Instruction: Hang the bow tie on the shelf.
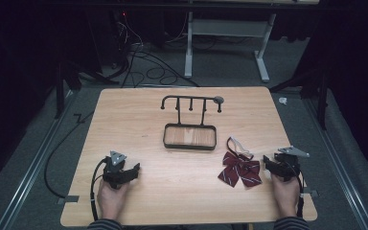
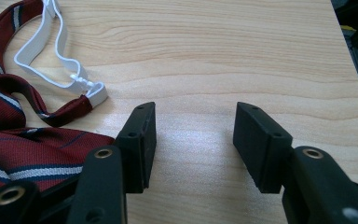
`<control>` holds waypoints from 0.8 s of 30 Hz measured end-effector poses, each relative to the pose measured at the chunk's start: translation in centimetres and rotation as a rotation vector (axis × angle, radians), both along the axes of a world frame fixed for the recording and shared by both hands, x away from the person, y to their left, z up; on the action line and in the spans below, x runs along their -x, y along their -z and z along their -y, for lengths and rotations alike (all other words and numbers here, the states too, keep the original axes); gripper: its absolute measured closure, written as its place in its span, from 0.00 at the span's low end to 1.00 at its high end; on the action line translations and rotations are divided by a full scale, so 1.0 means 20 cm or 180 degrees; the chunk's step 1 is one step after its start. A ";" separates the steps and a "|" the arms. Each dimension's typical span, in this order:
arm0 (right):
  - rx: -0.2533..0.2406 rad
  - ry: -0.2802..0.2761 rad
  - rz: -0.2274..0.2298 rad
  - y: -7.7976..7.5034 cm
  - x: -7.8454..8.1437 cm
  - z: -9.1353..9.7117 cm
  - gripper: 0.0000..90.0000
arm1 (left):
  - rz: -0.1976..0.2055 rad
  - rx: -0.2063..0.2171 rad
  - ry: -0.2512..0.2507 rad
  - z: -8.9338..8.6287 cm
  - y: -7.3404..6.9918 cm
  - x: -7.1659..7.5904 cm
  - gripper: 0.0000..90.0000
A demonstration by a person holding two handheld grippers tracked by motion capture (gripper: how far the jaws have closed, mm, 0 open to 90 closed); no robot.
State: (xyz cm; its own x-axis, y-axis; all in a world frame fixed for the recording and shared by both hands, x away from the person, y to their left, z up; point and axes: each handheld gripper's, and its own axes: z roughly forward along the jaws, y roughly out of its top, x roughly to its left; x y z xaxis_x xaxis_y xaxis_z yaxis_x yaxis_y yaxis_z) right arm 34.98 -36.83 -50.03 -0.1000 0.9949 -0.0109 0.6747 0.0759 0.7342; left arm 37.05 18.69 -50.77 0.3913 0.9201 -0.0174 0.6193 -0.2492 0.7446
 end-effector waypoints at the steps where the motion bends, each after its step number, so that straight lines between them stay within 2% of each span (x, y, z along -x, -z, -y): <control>1: 0.0001 0.0000 0.0000 0.00 0.00 0.00 0.56 | 0.0000 0.0000 0.0000 0.00 0.00 0.00 0.34; 24: -0.0003 0.0001 -0.0001 0.00 0.00 0.00 0.57 | -0.0006 0.0006 0.0012 0.00 0.00 0.00 0.34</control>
State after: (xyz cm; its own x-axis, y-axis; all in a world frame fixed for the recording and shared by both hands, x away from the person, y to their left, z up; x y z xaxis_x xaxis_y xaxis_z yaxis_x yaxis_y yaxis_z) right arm 34.99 -36.86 -50.03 -0.0998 0.9950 -0.0098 0.6750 0.0749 0.7340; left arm 37.01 18.70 -50.75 0.3947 0.9186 -0.0201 0.6198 -0.2501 0.7438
